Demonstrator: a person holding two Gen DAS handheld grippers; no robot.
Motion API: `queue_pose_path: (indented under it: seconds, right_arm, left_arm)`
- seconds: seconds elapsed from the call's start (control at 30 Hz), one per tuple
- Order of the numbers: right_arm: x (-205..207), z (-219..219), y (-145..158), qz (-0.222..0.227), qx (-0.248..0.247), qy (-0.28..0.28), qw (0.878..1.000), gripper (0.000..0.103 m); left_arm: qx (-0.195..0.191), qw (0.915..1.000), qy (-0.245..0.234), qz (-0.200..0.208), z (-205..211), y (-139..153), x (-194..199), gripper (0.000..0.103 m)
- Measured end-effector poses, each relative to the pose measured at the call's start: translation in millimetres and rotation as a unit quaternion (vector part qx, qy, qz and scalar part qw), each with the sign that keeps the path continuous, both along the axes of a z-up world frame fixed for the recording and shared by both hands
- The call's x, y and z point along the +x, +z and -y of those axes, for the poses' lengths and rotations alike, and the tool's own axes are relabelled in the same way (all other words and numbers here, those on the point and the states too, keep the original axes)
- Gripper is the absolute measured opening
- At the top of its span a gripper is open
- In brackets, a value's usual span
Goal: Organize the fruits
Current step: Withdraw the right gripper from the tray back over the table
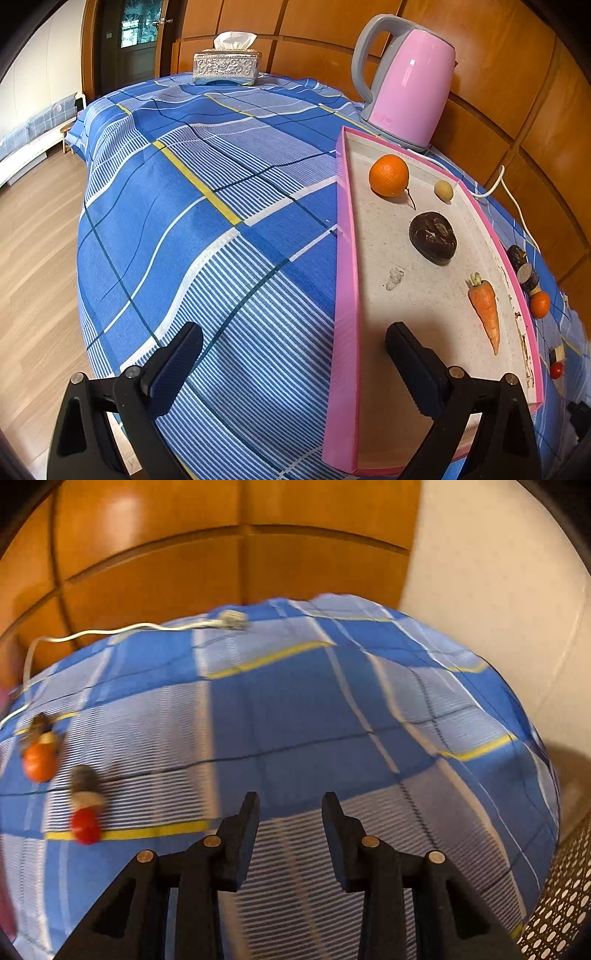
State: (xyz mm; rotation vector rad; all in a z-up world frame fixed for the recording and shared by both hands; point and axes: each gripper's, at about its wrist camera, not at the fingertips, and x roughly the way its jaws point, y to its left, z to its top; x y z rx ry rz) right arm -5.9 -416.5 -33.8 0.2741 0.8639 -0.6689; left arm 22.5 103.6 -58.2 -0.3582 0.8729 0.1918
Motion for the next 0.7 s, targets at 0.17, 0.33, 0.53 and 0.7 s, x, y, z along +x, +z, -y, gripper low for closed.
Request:
queue_pose_path:
  seconds: [0.17,0.33,0.53,0.7]
  right_arm:
    - [-3.2,8.0,-8.3,0.007,-0.012,-0.025,1.000,0.039]
    - [-4.1,6.9,-10.6,0.020,-0.015,-0.026,0.999,0.042]
    - [-4.2,10.5,-13.0,0.028,-0.010,-0.026,0.999,0.043]
    - [-4.5,10.8,-13.4,0.032,-0.007,-0.025,0.999,0.045]
  left_arm:
    - [0.007,1.0000,0.000,0.002,-1.1,1.5,0.0,0.100]
    - [0.016,0.9995,0.013,0.022,-8.8,13.6,-3.0,0.100]
    - [0.026,0.9978,0.023,0.056,-17.0,43.5,-4.7,0.100]
    - [0.015,0.9966,-0.020,0.079,3.0,74.4,7.4,0.099]
